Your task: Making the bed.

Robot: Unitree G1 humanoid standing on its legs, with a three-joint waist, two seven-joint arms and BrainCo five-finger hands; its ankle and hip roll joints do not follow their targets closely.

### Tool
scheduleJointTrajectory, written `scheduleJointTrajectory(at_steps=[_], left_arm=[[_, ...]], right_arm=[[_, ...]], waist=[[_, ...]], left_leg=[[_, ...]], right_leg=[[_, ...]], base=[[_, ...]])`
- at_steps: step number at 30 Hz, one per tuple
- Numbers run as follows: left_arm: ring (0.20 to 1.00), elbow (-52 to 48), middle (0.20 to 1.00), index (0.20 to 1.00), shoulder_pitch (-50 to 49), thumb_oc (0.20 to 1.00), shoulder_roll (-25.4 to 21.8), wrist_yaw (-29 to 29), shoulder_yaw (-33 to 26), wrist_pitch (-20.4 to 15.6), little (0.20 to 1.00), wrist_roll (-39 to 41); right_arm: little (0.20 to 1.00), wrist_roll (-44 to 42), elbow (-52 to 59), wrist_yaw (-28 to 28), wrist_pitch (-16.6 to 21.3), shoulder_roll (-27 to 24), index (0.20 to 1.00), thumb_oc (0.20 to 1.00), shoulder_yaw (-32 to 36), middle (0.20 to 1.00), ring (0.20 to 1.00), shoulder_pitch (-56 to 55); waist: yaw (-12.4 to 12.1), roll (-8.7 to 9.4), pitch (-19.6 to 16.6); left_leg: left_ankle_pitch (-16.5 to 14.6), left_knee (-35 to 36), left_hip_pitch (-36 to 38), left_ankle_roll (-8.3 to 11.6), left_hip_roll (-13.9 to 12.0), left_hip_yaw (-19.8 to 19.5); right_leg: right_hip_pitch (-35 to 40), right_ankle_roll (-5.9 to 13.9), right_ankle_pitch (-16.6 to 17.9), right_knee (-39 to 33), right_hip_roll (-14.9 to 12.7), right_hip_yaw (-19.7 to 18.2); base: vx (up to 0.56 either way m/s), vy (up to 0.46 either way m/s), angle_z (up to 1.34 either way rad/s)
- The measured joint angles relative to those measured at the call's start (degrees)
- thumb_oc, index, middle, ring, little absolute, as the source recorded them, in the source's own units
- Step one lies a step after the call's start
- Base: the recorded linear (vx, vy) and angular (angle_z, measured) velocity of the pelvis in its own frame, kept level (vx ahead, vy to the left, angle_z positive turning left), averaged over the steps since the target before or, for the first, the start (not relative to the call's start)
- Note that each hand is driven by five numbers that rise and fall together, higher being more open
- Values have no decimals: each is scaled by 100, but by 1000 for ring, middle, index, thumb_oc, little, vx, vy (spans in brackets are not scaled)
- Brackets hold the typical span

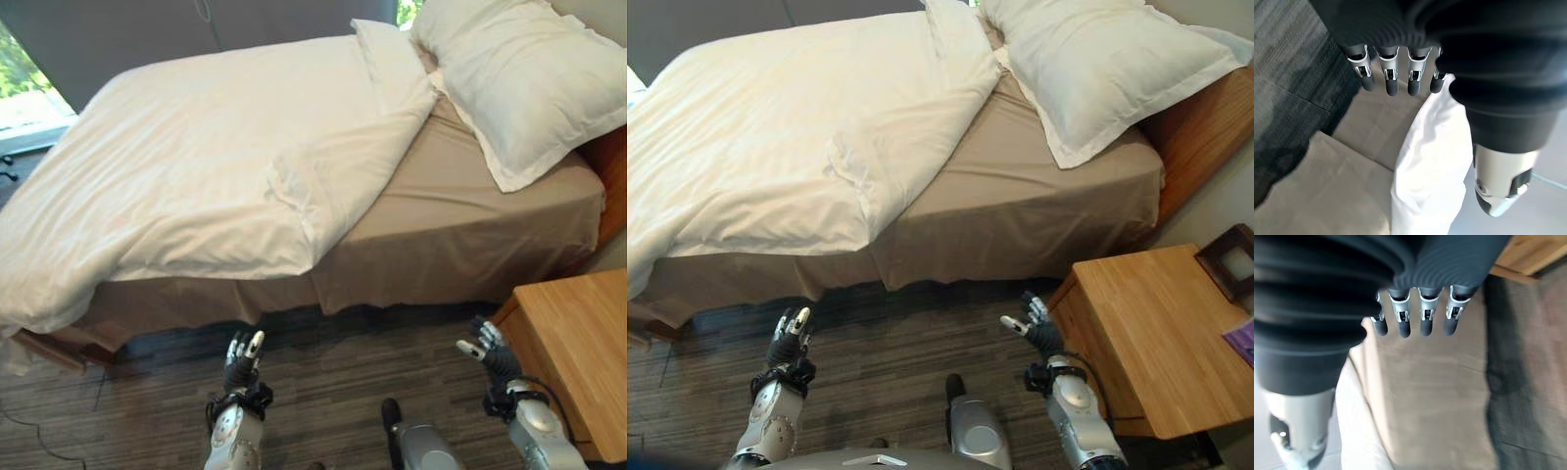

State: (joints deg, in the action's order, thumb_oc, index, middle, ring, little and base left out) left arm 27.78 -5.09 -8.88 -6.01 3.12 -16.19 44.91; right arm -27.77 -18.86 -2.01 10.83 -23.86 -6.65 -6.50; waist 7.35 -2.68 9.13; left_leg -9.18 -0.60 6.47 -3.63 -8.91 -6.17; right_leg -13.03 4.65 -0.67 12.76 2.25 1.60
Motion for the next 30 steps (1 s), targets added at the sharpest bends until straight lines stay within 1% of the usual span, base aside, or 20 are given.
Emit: scheduleJointTrajectory(at_steps=[3, 5, 8, 9, 10, 11, 12, 13, 14, 15, 17, 19, 20, 21, 22, 23, 24, 25, 28, 30], left_arm=[[1000, 9, 1000, 1000, 165, 1000, -78, 12, 130, 6, 1000, 1], [1000, 18, 1000, 1000, 255, 1000, -79, 8, 183, 7, 1000, 2], [1000, 20, 1000, 1000, 321, 1000, -80, 12, 173, 6, 1000, 12], [1000, 5, 1000, 1000, 331, 1000, -73, 20, 175, 0, 1000, 184], [1000, -48, 1000, 1000, 353, 1000, -112, 21, 173, -24, 1000, 256], [1000, -27, 1000, 1000, 304, 1000, -153, 33, 159, -70, 1000, 387], [1000, 20, 1000, 1000, 251, 1000, -117, 19, 155, -70, 1000, 448], [1000, 56, 1000, 1000, 240, 1000, -71, 13, 150, -70, 1000, 465], [1000, 83, 1000, 1000, 219, 1000, -63, 13, 151, -72, 1000, 509], [1000, 94, 1000, 1000, 188, 1000, -61, 11, 148, -70, 1000, 572], [1000, 145, 1000, 1000, 115, 1000, -49, 10, 144, -70, 1000, 615], [1000, 178, 1000, 1000, 25, 1000, -25, 19, 201, -70, 1000, 613], [1000, 215, 1000, 1000, 0, 1000, 46, 23, 209, -91, 1000, 610], [1000, 384, 1000, 1000, -21, 1000, 45, 6, 166, -67, 1000, 615], [1000, 429, 1000, 1000, -106, 1000, 37, 3, 186, 8, 1000, 614], [1000, 430, 1000, 1000, -153, 1000, 113, 4, 211, 12, 1000, 612], [1000, 389, 1000, 1000, -239, 1000, 193, 4, 53, -48, 1000, 610], [1000, 412, 1000, 1000, -245, 1000, 100, 11, 29, -69, 1000, 605], [1000, 389, 1000, 1000, -89, 1000, 40, 13, 110, -68, 1000, 597], [1000, 386, 1000, 1000, 53, 1000, 16, 7, 128, -66, 1000, 598]], right_arm=[[1000, -40, 5, -4, 92, -16, 1000, 1000, 27, 1000, 1000, 108], [1000, -39, 13, 2, 138, -24, 1000, 1000, -75, 1000, 1000, 127], [1000, -40, -15, 8, 134, 16, 1000, 1000, -230, 1000, 1000, 29], [1000, -72, -81, 9, 136, 30, 1000, 1000, -244, 1000, 1000, -45], [1000, -164, -89, 9, 129, 50, 1000, 1000, -251, 1000, 1000, -63], [1000, -217, -146, 11, 141, 102, 1000, 1000, -265, 1000, 1000, -143], [1000, -250, -208, 4, 140, 132, 1000, 1000, -269, 1000, 1000, -179], [1000, -254, -213, 1, 138, 137, 1000, 1000, -266, 1000, 1000, -250], [1000, -252, -220, 2, 135, 164, 1000, 1000, -284, 1000, 1000, -283], [1000, -252, -183, 0, 133, 202, 1000, 1000, -283, 1000, 1000, -329], [1000, -253, -186, -19, 124, 247, 1000, 1000, -274, 1000, 1000, -360], [1000, -251, -229, -18, 132, 233, 1000, 1000, -256, 1000, 1000, -382], [1000, -247, -220, -17, 137, 158, 1000, 1000, -241, 1000, 1000, -368], [1000, -241, -243, -11, 139, 96, 1000, 1000, -269, 1000, 1000, -290], [1000, -241, -258, -37, 120, 146, 1000, 1000, -222, 1000, 1000, -349], [1000, -236, -274, -30, 117, 156, 1000, 1000, -210, 1000, 1000, -403], [1000, -208, -187, 8, 110, 17, 1000, 1000, -256, 1000, 1000, -347], [1000, -199, -60, 2, 122, 5, 1000, 1000, -259, 1000, 1000, -389], [1000, -199, -109, -35, 116, 39, 1000, 1000, -37, 1000, 1000, -541], [1000, -199, -110, -39, 111, 66, 1000, 1000, -62, 1000, 1000, -673]], waist=[[-17, 113, -77], [29, 68, -96], [18, 102, -78], [-8, 143, -63], [-31, 274, -48], [-36, 528, -144], [-27, 600, -112], [-53, 634, -79], [-132, 695, -45], [-178, 771, -38], [-157, 796, -26], [-187, 605, -42], [-298, 445, -57], [-295, 407, 9], [-288, 336, -4], [-250, 71, 29], [-356, -37, 97], [-379, 160, 22], [-238, 70, -55], [-99, 213, -143]], left_leg=[[64, -325, -185, 196, 124, -102], [119, -349, -188, 278, 112, -83], [690, -752, -237, 1087, 140, 111], [896, -1464, -562, 1232, 80, 85], [877, -2131, -890, 1286, 180, 89], [1093, -2632, -1102, 1312, 378, 143], [1391, -2988, -1225, 1363, 376, 124], [1784, -3370, -1453, 1249, 324, 333], [1780, -3538, -1644, 1173, 254, 511], [1690, -3400, -1681, 1143, 234, 818], [1669, -2486, -1622, 1171, 254, 1028], [1694, -1291, -1559, 1144, 210, 1059], [1720, -279, -1382, 1163, 16, 987], [1726, 328, -1392, 1161, -44, 992], [1830, 567, -1437, 1021, 133, 942], [1873, 618, -1469, 948, 284, 641], [1858, 590, -1485, 1032, 208, 412], [1849, 505, -1505, 999, 355, 684], [1884, -69, -1362, 946, 269, 780], [1902, -186, -1308, 918, 388, 897]], right_leg=[[-269, -330, -210, 369, -14, 102], [-344, -487, -313, 522, 6, 129], [-25, -462, -297, 187, -7, 100], [215, -504, -296, 136, 14, 195], [53, -642, -579, 764, -98, 169], [182, -1049, -724, 721, -189, 73], [348, -1009, -746, 538, -171, 83], [547, -1008, -744, 294, -155, 64], [677, -970, -690, 106, -184, 43], [802, -754, -412, -117, -260, 133], [1071, -661, -332, -525, -184, 171], [1330, -347, -432, -723, -70, 309], [1059, -621, -643, -178, 11, 396], [1065, -1047, -621, -124, 139, 402], [1237, -466, -583, -414, 181, 405], [1274, 1018, -1152, -117, 27, 605], [849, -178, -1345, 805, -17, 173], [945, -427, -1196, 482, -499, -2], [1570, -688, -946, -192, -76, -158], [1767, -694, -936, -405, -40, -183]], base=[[100, -136, 25], [107, -141, 1], [122, -211, -18], [162, -288, -8], [141, -184, 2], [200, -218, 15], [115, -85, 15], [122, -51, 4], [143, -25, -18], [146, -25, -14], [225, 36, -8], [277, 67, -13], [246, 67, -26], [309, 96, -39], [300, 109, -18], [225, 89, -54], [156, 84, -72], [201, 147, -93], [211, 196, -47], [119, 161, -20]])
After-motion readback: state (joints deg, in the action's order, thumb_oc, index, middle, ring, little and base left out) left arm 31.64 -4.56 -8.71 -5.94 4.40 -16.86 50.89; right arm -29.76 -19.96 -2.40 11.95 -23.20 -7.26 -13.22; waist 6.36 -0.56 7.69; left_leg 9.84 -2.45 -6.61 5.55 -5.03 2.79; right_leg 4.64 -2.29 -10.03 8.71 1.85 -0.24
